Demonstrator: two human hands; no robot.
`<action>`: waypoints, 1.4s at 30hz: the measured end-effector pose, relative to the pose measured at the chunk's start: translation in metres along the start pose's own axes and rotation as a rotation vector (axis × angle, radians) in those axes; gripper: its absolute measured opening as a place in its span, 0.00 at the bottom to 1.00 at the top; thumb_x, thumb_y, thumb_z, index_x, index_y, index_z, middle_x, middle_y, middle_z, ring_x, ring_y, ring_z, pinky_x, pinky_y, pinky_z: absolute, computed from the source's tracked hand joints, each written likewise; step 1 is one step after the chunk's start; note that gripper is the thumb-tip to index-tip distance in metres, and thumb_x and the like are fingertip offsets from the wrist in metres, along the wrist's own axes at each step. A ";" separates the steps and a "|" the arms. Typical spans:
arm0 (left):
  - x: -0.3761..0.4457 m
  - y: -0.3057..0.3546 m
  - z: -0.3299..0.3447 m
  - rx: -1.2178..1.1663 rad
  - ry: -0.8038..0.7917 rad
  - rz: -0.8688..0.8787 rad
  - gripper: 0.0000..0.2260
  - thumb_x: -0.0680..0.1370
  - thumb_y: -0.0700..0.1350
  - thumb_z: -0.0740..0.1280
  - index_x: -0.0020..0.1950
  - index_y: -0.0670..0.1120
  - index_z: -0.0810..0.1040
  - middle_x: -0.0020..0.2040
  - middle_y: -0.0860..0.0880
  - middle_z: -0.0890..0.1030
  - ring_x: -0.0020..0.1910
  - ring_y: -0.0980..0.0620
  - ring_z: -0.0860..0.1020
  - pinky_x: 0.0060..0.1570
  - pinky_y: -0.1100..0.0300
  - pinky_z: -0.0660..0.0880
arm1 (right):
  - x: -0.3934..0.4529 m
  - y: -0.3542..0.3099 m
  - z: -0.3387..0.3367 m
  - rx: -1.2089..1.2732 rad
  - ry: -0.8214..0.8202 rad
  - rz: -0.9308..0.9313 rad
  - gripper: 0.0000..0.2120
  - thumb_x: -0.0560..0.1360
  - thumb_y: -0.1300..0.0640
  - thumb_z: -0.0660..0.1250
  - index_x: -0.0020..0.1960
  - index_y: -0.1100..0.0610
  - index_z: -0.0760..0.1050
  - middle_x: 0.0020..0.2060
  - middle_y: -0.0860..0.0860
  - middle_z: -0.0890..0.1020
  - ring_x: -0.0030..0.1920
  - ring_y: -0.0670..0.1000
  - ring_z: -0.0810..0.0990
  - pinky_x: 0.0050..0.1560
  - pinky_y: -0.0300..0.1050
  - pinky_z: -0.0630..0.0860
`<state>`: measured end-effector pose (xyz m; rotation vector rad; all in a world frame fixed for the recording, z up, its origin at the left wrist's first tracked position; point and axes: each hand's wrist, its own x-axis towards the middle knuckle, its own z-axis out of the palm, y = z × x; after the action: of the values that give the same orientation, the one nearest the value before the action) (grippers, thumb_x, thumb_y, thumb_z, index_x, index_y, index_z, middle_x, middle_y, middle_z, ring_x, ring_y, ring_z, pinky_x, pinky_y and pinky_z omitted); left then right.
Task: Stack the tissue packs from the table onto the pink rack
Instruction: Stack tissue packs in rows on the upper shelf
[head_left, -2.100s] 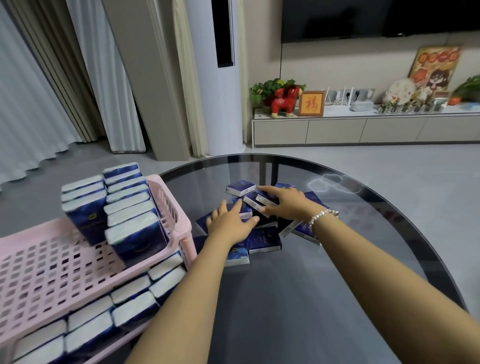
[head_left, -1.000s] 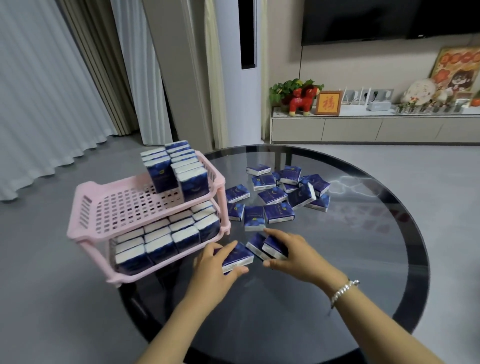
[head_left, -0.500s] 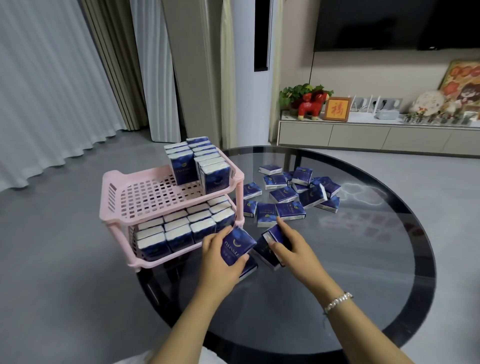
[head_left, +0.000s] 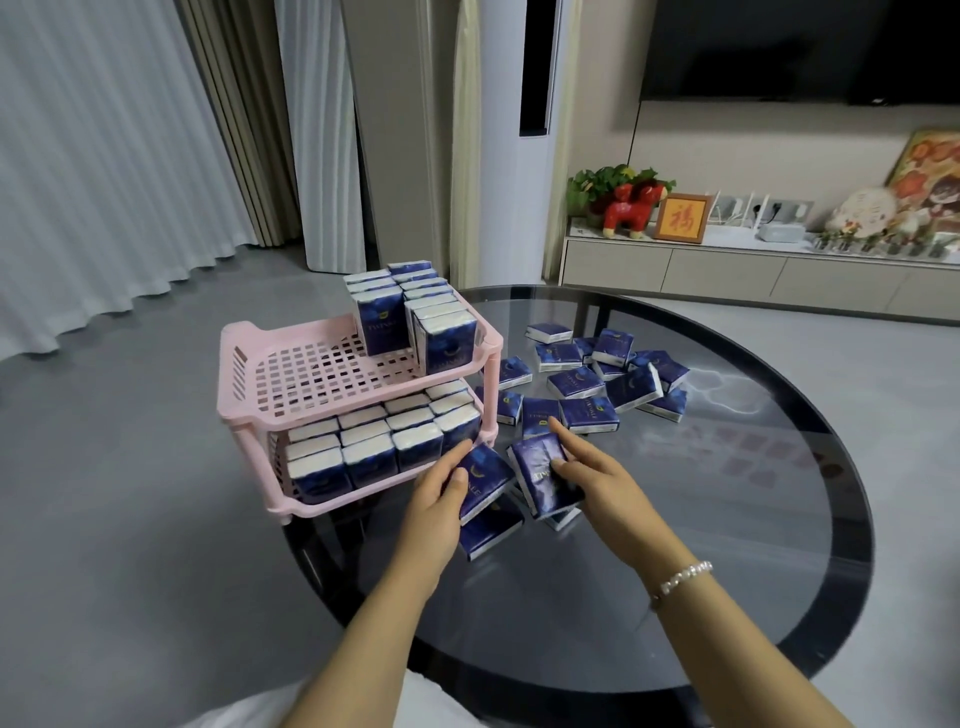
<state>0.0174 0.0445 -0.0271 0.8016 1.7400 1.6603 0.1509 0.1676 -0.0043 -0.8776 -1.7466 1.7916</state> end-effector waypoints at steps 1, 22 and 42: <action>0.000 0.000 0.000 0.005 -0.008 0.011 0.15 0.82 0.42 0.59 0.58 0.63 0.73 0.65 0.59 0.72 0.62 0.64 0.69 0.60 0.67 0.62 | 0.001 -0.001 0.000 0.003 -0.013 -0.001 0.22 0.77 0.65 0.61 0.68 0.47 0.71 0.46 0.42 0.78 0.47 0.39 0.75 0.50 0.36 0.70; -0.002 0.003 0.005 -0.294 -0.091 -0.155 0.20 0.72 0.51 0.66 0.60 0.43 0.78 0.58 0.40 0.81 0.60 0.42 0.78 0.65 0.44 0.71 | 0.006 -0.006 0.012 -0.599 -0.090 -0.335 0.11 0.75 0.58 0.68 0.55 0.48 0.80 0.51 0.44 0.79 0.54 0.44 0.76 0.56 0.33 0.71; -0.001 0.003 -0.007 0.062 0.178 -0.060 0.15 0.81 0.47 0.60 0.67 0.50 0.72 0.61 0.54 0.75 0.58 0.58 0.72 0.56 0.65 0.66 | 0.018 -0.017 0.038 -0.264 -0.108 -0.053 0.11 0.76 0.55 0.66 0.56 0.46 0.78 0.34 0.40 0.80 0.33 0.38 0.77 0.39 0.35 0.75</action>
<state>0.0125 0.0397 -0.0239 0.6380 1.9256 1.6886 0.1089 0.1557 0.0095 -0.8407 -2.0904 1.6250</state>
